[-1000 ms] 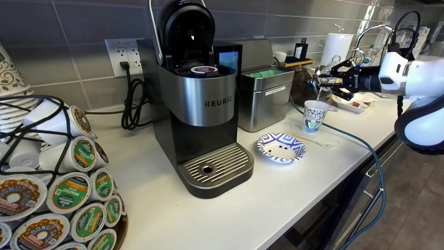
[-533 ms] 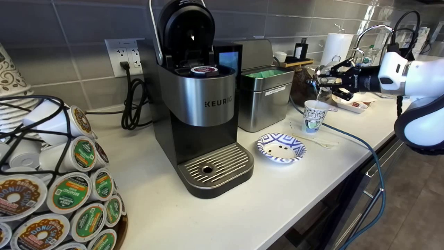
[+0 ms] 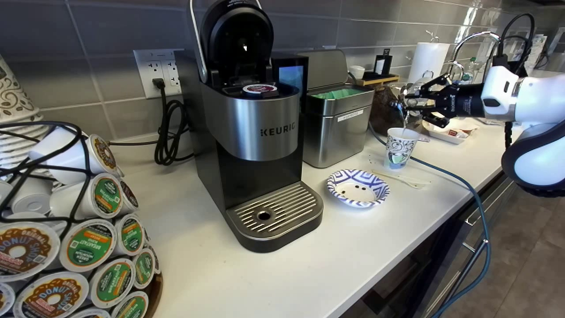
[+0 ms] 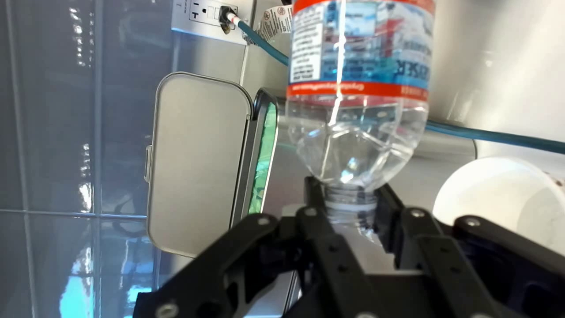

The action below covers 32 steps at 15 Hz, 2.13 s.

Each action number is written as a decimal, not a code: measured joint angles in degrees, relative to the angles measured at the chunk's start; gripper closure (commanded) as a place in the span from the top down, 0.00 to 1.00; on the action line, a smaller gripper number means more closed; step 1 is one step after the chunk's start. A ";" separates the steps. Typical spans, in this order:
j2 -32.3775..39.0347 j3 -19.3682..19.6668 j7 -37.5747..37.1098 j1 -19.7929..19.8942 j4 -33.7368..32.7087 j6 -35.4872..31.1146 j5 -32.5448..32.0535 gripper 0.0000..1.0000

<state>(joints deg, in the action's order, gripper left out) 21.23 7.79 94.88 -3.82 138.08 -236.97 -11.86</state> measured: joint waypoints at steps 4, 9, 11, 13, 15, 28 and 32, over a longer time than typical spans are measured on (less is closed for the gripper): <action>0.00 0.00 0.24 0.00 0.00 0.00 0.00 0.08; 0.22 -0.11 0.00 0.00 0.01 0.00 0.00 0.08; 0.36 -0.16 -0.26 0.01 0.01 0.00 0.00 0.08; 0.50 -0.20 -0.68 0.01 0.02 0.09 0.00 0.08; 0.66 -0.22 -1.58 0.03 0.02 0.55 0.00 0.08; 0.74 -0.25 -10.91 0.82 -0.47 5.02 -0.09 0.08; 0.48 -0.93 -19.61 2.35 -1.28 6.54 -1.99 0.08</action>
<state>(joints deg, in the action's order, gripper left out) 21.71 6.87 75.28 -1.47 136.80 -230.43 -13.85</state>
